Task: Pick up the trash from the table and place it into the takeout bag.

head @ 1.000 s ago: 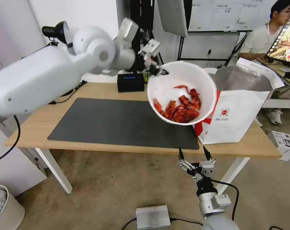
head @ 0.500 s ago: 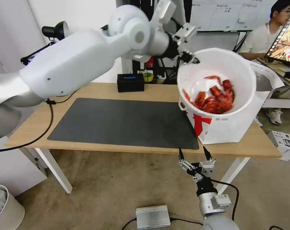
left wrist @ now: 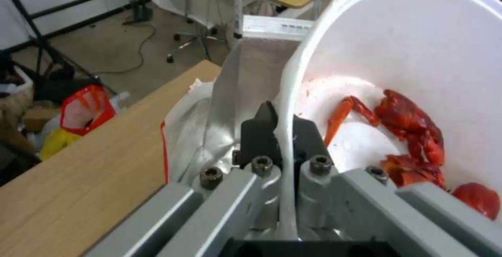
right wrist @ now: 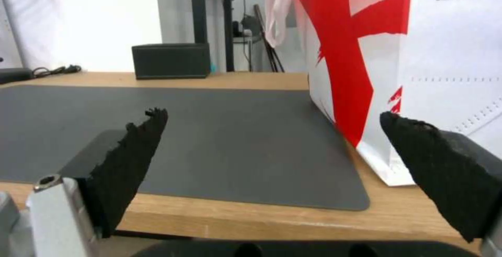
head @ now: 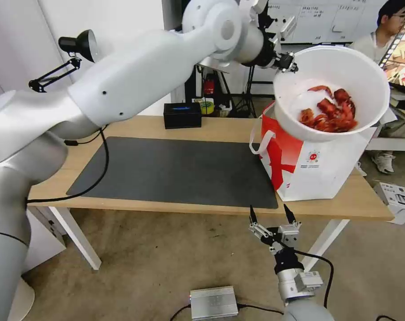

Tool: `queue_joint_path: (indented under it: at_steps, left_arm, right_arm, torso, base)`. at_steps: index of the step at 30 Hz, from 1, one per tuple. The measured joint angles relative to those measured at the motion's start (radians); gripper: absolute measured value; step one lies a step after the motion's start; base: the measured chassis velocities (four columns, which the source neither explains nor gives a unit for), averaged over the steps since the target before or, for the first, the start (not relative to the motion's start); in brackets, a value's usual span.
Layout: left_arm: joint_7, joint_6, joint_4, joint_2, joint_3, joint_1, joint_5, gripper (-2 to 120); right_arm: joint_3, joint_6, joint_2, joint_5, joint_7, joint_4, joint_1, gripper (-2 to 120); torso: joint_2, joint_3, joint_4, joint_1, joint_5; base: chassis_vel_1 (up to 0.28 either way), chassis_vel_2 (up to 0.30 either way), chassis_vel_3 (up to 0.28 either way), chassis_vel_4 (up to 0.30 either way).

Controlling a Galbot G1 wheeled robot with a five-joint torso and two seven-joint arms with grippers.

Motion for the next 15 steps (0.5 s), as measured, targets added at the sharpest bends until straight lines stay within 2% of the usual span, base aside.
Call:
queue_joint_path:
  at_steps: [1,5,9,11,13,15]
  left_arm:
    - [-0.028,0.000,0.024,-0.028,-0.006,0.003,-0.004,0]
    - [-0.067,0.000,0.069,-0.081,-0.019,0.008,-0.008,0]
    - [-0.151,0.000,0.160,-0.186,-0.059,0.031,-0.015,0]
    - [-0.166,0.000,0.172,-0.199,-0.065,0.036,-0.017,0]
    - [-0.218,0.000,0.211,-0.233,-0.088,0.054,-0.026,0]
    - [-0.243,0.000,0.218,-0.238,-0.096,0.061,-0.032,0]
  right_arm:
    - [0.000,0.000,0.000,0.000,0.000,0.000,0.000,100]
    - [0.000,0.000,0.000,0.000,0.000,0.000,0.000,100]
    - [0.000,0.000,0.000,0.000,0.000,0.000,0.000,100]
    - [0.000,0.000,0.000,0.000,0.000,0.000,0.000,100]
    - [0.000,0.000,0.000,0.000,0.000,0.000,0.000,100]
    - [0.000,0.000,0.000,0.000,0.000,0.000,0.000,100]
  torso:
    - [0.000,0.000,0.0000,0.000,0.0000]
    - [0.000,0.000,-0.0002,0.000,0.0003]
    - [0.000,0.000,-0.0003,0.000,0.0003]
    - [0.000,0.000,-0.0003,0.000,0.0003]
    - [0.000,0.000,-0.0006,0.000,0.0004]
    - [0.000,0.000,-0.0004,0.000,0.0003]
  base:
    - [0.000,0.000,0.000,0.000]
    - [0.000,0.000,0.000,0.000]
    - [0.000,0.000,0.000,0.000]
    - [0.000,0.000,0.000,0.000]
    - [0.000,0.000,0.000,0.000]
    - [0.000,0.000,0.000,0.000]
